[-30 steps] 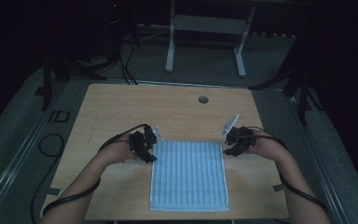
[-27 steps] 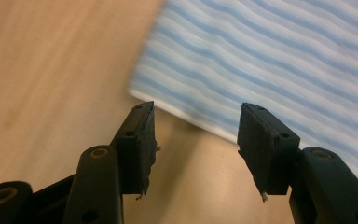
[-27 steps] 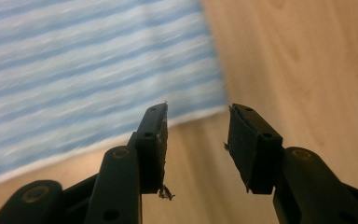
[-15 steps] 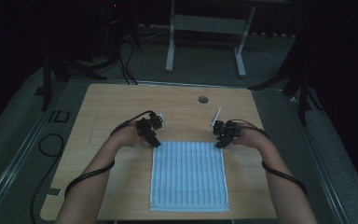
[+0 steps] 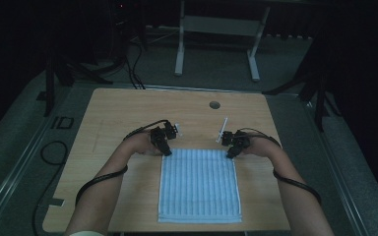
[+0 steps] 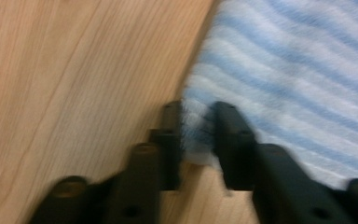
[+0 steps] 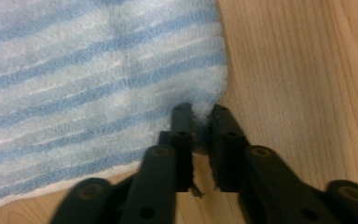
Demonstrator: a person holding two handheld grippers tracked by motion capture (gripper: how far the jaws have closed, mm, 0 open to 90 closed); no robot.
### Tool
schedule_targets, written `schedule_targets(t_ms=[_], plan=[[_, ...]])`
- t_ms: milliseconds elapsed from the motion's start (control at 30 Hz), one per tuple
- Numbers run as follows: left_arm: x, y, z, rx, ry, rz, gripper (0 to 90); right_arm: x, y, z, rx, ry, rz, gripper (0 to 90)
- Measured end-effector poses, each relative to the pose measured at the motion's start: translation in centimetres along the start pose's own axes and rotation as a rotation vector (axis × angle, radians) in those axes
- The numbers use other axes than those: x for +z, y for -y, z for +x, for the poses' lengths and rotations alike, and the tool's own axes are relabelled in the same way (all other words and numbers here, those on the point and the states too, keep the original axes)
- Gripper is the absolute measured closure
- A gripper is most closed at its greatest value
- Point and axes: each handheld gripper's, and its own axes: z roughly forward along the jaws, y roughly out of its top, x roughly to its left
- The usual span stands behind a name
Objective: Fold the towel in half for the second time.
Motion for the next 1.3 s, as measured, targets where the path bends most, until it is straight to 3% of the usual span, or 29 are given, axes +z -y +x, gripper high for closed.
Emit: schedule_targets(t_ms=[67,233,500,667,800,1000,1067,1100,1233,1300], plan=[[-0.3,-0.2,-0.2,0.011,-0.011,-0.002,85.3,-0.2,0.0,0.0,-0.002,0.011,0.000,86.0],[-1.8,-0.5,-0.6,0.042,-0.065,-0.023,86.3,-1.7,0.2,0.2,-0.004,0.047,-0.030,86.4],[-5.0,0.2,-1.0,0.002,-0.109,-0.120,86.2,-5.6,0.9,1.1,-0.021,0.122,-0.109,86.4],[-7.0,1.1,-2.7,0.044,-0.127,-0.146,86.2,-7.8,1.9,2.5,-0.045,0.166,-0.166,86.4],[-8.4,2.0,-4.8,0.053,-0.101,-0.174,86.1,-9.0,2.7,5.1,-0.096,0.222,-0.174,86.4],[-9.0,4.3,-9.2,0.152,-0.095,-0.184,86.0,-9.8,4.4,10.3,-0.168,0.255,-0.218,86.3],[-8.7,4.9,-10.9,0.185,-0.103,-0.178,85.9,-9.3,4.8,12.2,-0.205,0.249,-0.201,86.3],[-8.5,5.2,-11.7,0.195,-0.086,-0.170,86.0,-8.9,5.0,13.1,-0.216,0.242,-0.196,86.3],[-7.6,6.0,-14.5,0.252,-0.079,-0.136,85.7,-7.5,6.1,16.0,-0.240,0.188,-0.196,86.3],[-7.4,6.3,-15.7,0.257,-0.061,-0.136,85.4,-7.0,6.7,16.9,-0.231,0.177,-0.204,86.3]])
